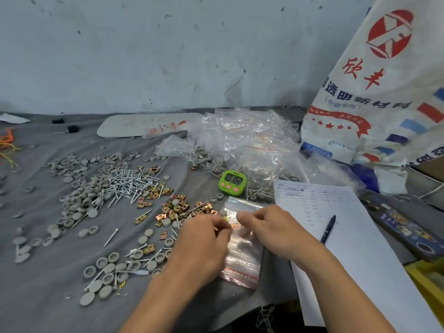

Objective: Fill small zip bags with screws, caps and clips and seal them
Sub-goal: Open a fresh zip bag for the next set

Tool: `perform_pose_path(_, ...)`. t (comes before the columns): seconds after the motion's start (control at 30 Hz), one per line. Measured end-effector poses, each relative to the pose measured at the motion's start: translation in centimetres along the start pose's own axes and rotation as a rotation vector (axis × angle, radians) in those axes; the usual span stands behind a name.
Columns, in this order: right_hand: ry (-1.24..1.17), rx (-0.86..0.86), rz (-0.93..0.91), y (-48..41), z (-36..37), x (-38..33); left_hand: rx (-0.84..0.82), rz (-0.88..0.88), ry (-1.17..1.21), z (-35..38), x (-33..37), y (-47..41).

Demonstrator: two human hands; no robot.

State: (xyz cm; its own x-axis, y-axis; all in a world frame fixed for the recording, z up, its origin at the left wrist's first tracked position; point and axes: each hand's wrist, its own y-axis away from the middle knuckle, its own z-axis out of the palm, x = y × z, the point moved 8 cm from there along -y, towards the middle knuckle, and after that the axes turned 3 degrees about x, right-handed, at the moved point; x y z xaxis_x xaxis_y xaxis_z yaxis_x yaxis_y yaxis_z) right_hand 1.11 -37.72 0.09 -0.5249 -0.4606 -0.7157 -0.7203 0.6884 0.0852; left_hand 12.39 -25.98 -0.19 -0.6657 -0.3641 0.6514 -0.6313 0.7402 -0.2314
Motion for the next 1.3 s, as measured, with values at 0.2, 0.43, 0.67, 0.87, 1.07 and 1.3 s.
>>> perform_pose_path(0.2, -0.022, 0.229, 0.004, -0.6, -1.8, -0.1, 0.127, -0.02, 0.137, -0.9, 0.3, 0.1)
perform_pose_path(0.43, -0.733, 0.725, 0.177, 0.5, -5.5, 1.9, -0.095, -0.012, -0.059, 1.3, 0.1, 0.9)
perform_pose_path(0.67, -1.429, 0.453, 0.332, -0.7, -1.1, 0.8, -0.117, 0.104, -0.175, 1.4, 0.9, 1.1)
perform_pose_path(0.87, -1.001, 0.346, 0.272, -1.7, 0.9, -1.3, 0.078, 0.0, -0.139, -1.5, -0.6, 0.7)
perform_pose_path(1.07, -0.464, 0.32, 0.047, -1.5, 1.7, -4.3, 0.178, -0.297, 0.415, -6.5, -4.7, 0.2)
perform_pose_path(1.3, -0.524, 0.014, -0.104, -1.6, 4.7, -7.8, 0.023, -0.272, 0.603, -9.4, -6.2, 0.9)
